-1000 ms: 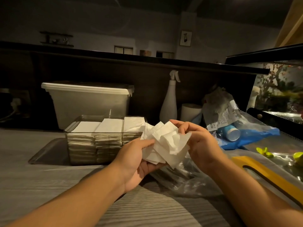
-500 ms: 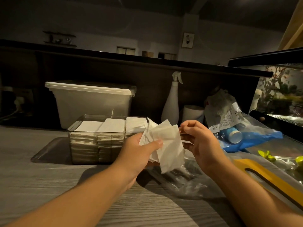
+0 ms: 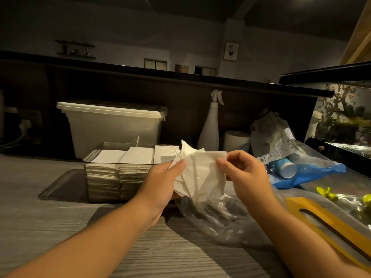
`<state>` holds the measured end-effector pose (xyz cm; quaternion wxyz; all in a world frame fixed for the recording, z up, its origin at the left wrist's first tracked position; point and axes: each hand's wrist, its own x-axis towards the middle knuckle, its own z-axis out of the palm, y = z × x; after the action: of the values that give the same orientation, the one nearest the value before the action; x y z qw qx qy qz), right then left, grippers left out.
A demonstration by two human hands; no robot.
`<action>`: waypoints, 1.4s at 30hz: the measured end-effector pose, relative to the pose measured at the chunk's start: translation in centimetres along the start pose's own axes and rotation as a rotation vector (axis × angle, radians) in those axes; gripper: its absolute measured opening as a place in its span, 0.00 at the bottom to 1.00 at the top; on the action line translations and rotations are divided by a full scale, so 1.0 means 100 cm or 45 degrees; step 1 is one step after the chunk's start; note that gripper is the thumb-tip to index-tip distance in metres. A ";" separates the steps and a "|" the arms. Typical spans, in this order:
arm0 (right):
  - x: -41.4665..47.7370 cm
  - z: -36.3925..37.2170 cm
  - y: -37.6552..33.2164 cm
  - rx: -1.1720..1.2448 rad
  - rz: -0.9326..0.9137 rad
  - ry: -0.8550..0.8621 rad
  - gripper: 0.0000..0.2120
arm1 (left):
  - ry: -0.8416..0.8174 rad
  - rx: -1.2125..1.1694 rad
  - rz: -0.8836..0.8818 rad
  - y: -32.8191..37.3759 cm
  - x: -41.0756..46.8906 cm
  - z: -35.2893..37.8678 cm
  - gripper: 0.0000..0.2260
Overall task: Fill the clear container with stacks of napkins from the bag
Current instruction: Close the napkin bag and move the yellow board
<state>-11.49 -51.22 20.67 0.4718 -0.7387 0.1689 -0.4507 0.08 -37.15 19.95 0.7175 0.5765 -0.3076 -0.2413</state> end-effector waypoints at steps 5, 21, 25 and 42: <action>0.001 -0.006 -0.009 0.243 0.028 -0.098 0.03 | 0.016 -0.015 -0.016 0.003 -0.002 0.000 0.12; -0.010 0.010 0.004 -0.377 -0.327 -0.044 0.07 | -0.157 -0.060 0.008 -0.001 -0.006 0.006 0.09; -0.012 0.012 0.002 -0.381 -0.275 -0.053 0.05 | -0.081 0.089 0.082 -0.007 -0.005 0.007 0.06; -0.012 0.012 0.001 -0.336 -0.420 -0.064 0.11 | -0.069 0.031 0.072 -0.006 -0.004 0.005 0.07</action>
<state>-11.10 -49.81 19.79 0.2948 -0.8227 0.0915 -0.4774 -0.55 -37.30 19.37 0.7084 0.5694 -0.3462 -0.2326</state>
